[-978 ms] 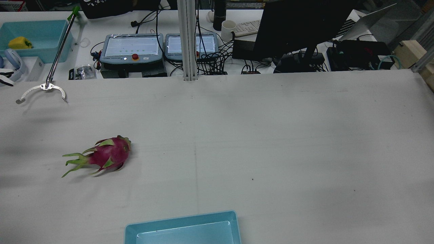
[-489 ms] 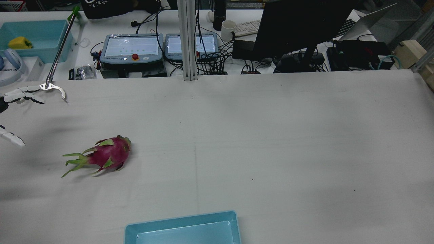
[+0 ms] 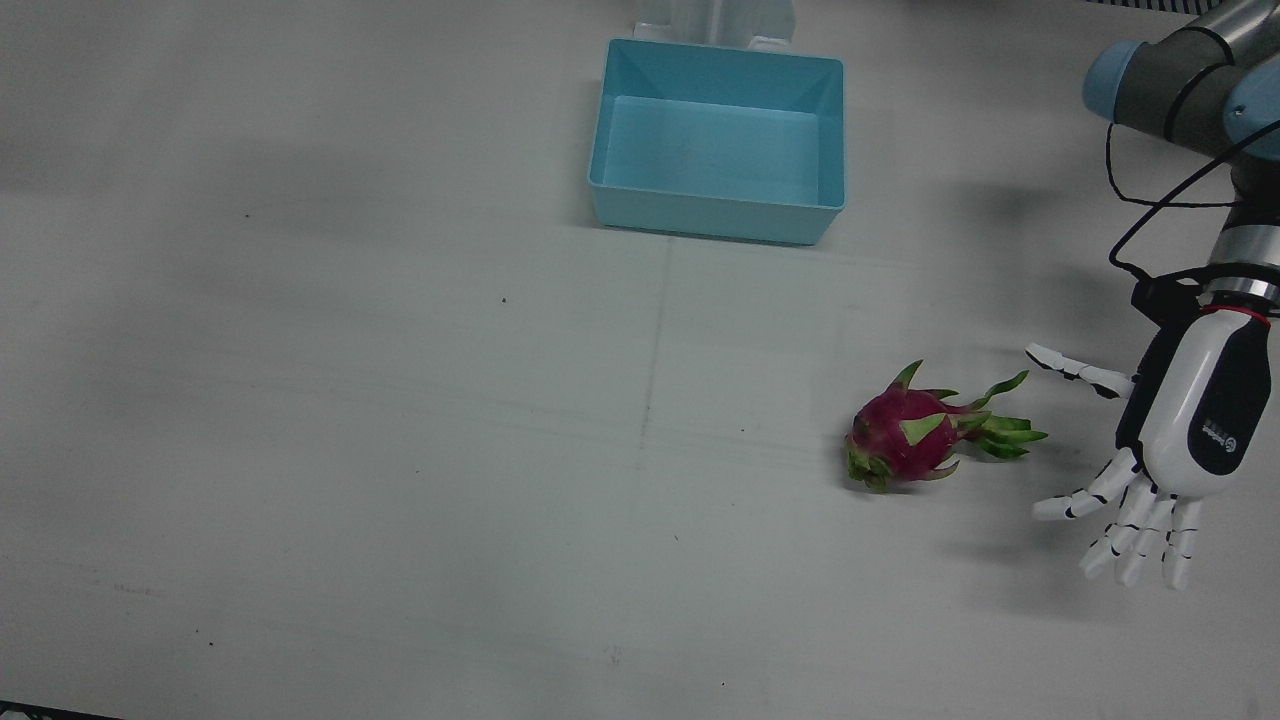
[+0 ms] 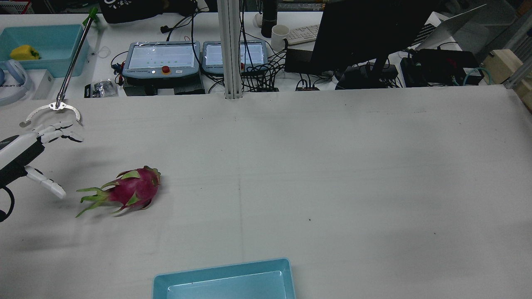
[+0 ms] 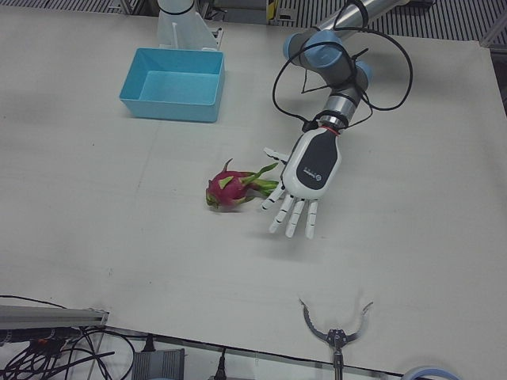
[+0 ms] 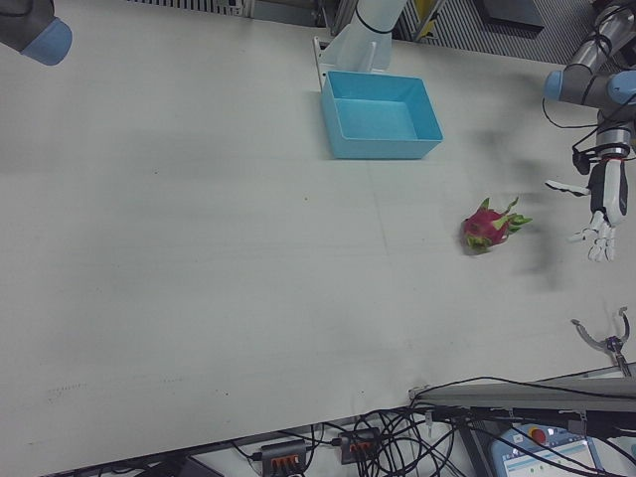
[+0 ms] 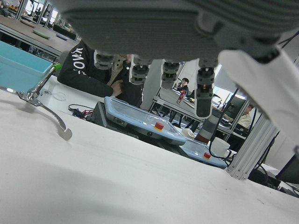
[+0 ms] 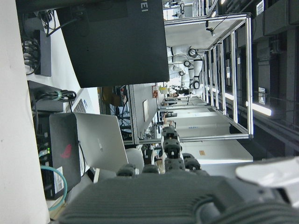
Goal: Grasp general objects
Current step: 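Reach the left hand toward the pink dragon fruit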
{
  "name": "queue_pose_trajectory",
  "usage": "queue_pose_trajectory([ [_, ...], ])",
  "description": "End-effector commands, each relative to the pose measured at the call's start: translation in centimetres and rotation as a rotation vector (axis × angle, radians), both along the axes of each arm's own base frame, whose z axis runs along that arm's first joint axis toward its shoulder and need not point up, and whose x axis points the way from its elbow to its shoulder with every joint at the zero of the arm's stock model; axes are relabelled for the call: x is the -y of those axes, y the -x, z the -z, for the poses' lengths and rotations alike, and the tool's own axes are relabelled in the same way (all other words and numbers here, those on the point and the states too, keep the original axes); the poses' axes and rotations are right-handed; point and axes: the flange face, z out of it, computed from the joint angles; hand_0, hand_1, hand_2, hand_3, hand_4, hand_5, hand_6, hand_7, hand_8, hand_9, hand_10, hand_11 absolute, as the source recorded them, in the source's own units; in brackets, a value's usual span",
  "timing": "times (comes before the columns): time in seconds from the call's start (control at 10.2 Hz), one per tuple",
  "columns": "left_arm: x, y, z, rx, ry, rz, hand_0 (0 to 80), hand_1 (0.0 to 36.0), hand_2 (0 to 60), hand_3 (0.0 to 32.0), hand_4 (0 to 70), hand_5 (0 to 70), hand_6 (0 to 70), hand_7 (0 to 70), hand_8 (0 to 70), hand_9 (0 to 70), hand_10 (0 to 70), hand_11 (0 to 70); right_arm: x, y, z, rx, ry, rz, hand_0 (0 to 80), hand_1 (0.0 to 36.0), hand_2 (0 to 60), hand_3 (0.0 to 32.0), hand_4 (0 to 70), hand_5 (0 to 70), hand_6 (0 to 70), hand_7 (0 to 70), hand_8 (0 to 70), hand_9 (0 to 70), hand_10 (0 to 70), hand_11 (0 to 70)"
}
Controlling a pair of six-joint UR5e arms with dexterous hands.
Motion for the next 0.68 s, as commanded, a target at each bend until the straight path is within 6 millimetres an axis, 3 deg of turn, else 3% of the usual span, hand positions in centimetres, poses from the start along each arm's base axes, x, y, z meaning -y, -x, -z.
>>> queue_pose_trajectory([
  [0.0,-0.9,-6.1,4.3,0.085,0.063,0.038,49.3,12.8,5.8,23.6,1.5,28.6,1.7,13.0,13.5,2.2,2.4,4.5,0.0,0.0,0.0,0.000,0.001,-0.001,0.0,0.0,0.0,0.0,0.0,0.0,0.0,0.0,0.0,0.0,0.0,0.0],
  [0.29,-0.6,-6.7,6.4,0.131,0.104,0.036,46.0,9.7,8.2,18.0,0.0,26.1,0.7,10.8,13.9,2.5,2.4,4.0,0.0,0.0,0.0,0.000,0.001,0.001,0.0,0.0,0.0,0.0,0.0,0.0,0.0,0.0,0.0,0.0,0.0,0.0],
  [0.49,0.1,-8.0,7.6,0.157,0.121,0.030,43.0,7.7,8.6,19.0,0.0,27.5,0.5,10.7,13.9,2.7,2.1,3.4,0.0,0.0,0.0,0.000,0.000,0.001,0.0,0.0,0.0,0.0,0.0,0.0,0.0,0.0,0.0,0.0,0.0,0.0],
  [0.59,0.2,-10.0,8.6,0.176,0.132,0.012,41.0,6.5,8.8,18.4,0.0,29.1,1.1,11.1,14.0,2.9,2.1,3.3,0.0,0.0,0.0,0.000,0.001,0.001,0.0,0.0,0.0,0.0,0.0,0.0,0.0,0.0,0.0,0.0,0.0,0.0],
])
